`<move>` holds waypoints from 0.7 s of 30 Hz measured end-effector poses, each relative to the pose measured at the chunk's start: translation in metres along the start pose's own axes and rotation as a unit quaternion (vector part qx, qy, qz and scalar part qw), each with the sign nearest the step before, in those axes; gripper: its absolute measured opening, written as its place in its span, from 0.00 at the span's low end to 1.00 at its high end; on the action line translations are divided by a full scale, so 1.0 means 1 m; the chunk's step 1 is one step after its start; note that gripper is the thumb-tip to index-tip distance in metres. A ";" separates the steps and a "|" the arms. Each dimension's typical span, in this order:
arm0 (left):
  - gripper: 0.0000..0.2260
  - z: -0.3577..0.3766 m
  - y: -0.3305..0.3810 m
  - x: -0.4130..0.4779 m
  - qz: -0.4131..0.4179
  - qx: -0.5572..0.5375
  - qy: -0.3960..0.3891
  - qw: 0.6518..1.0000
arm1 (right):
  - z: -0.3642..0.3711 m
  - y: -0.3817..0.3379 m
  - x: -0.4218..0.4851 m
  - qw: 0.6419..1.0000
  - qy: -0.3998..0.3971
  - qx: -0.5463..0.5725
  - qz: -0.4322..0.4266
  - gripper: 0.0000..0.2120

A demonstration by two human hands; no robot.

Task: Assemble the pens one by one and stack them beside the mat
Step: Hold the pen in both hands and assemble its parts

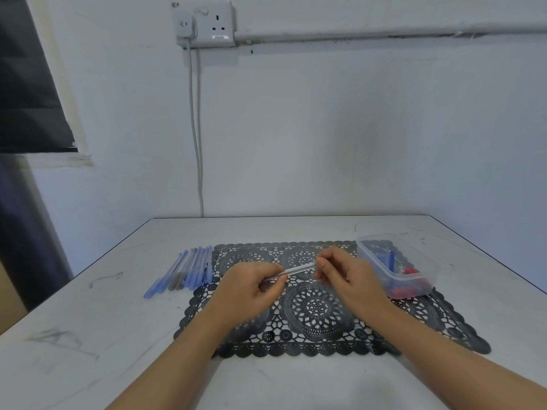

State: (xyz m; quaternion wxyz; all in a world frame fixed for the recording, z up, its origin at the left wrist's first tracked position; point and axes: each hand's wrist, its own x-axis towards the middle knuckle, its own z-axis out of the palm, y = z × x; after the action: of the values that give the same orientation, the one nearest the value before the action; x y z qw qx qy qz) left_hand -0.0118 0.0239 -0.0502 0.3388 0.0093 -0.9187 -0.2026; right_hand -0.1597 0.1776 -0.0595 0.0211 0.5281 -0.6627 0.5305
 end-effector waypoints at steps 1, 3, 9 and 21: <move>0.13 0.000 0.001 0.000 0.009 -0.004 -0.002 1.000 | -0.001 0.001 0.000 0.999 0.004 -0.035 -0.025 0.13; 0.12 -0.001 0.003 0.000 0.019 -0.010 0.000 1.000 | -0.001 0.000 0.001 0.997 0.015 -0.061 -0.051 0.18; 0.14 0.000 0.004 0.000 0.013 -0.027 0.010 1.000 | -0.001 0.001 0.001 0.999 -0.006 -0.014 -0.037 0.17; 0.12 -0.001 0.000 0.000 0.035 -0.022 0.007 0.999 | 0.001 0.002 0.001 0.998 -0.008 -0.018 -0.055 0.17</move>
State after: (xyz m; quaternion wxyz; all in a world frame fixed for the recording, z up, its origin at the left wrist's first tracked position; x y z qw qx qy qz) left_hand -0.0113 0.0241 -0.0497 0.3527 -0.0289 -0.9112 -0.2110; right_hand -0.1608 0.1764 -0.0605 0.0545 0.5674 -0.6419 0.5128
